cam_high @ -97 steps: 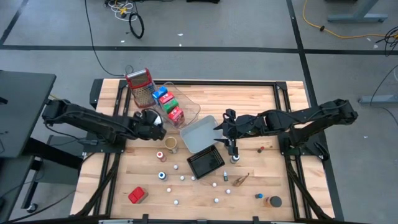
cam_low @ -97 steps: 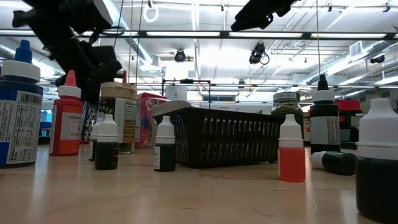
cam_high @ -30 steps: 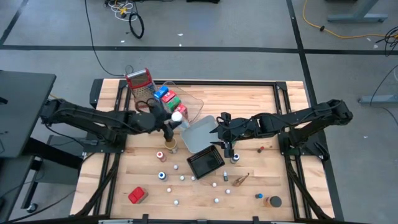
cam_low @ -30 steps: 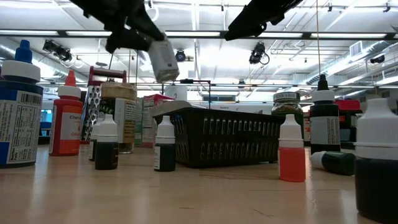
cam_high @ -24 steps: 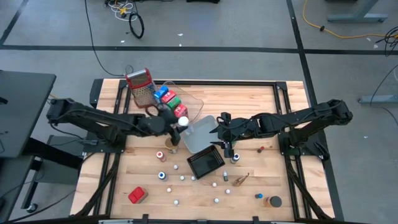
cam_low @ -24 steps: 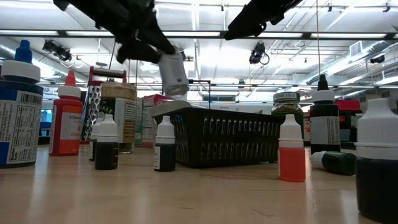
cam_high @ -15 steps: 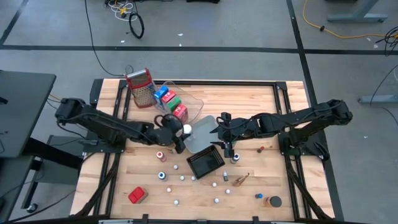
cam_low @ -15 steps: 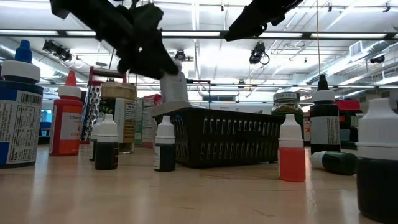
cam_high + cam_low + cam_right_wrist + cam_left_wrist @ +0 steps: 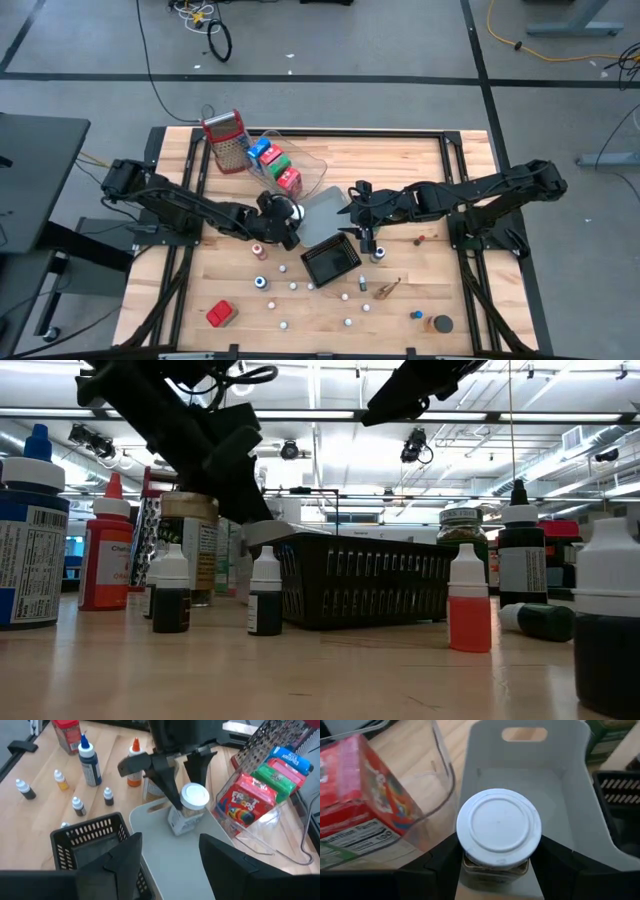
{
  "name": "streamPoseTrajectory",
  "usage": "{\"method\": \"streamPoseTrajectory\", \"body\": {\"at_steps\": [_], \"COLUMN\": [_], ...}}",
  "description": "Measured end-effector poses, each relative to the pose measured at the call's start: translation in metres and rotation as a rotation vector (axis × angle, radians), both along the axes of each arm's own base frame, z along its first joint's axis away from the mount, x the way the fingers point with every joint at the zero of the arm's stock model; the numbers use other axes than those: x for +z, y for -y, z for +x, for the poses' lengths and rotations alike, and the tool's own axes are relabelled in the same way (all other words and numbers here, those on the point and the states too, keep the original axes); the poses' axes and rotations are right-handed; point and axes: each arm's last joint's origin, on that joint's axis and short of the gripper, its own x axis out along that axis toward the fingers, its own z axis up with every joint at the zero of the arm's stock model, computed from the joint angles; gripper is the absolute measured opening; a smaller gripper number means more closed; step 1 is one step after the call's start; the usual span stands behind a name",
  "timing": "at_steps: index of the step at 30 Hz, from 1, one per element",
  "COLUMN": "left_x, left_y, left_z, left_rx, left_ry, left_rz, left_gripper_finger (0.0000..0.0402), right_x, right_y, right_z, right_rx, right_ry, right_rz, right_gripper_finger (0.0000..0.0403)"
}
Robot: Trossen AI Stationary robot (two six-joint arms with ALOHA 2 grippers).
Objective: Pick & Place Kitchen Items
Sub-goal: Put the white seasoning bottle into the white bin
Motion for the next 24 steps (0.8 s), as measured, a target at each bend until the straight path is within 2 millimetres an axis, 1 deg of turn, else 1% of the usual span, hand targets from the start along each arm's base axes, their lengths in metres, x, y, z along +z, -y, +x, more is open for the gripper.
{"method": "streamPoseTrajectory", "body": {"at_steps": [9, 17, 24], "left_x": [-0.0001, -0.0001, 0.0006], "left_y": [-0.0006, -0.0012, -0.002], "left_z": [0.0002, 0.0005, 0.0006], "left_rx": [-0.018, -0.031, -0.036], "left_ry": [-0.013, -0.016, -0.024], "left_rz": [0.015, -0.002, 0.016], "left_gripper_finger": [0.0239, 0.0245, 0.0266], "right_x": [0.0005, 0.0006, 0.0006], "right_y": [0.0, -0.0001, 0.0], "right_z": [0.0003, 0.0004, 0.0004], "right_rx": [-0.001, -0.001, -0.001], "right_ry": [0.006, 0.007, 0.007], "right_rz": [0.002, 0.002, 0.002], "right_gripper_finger": [0.021, 0.021, 0.021]}}
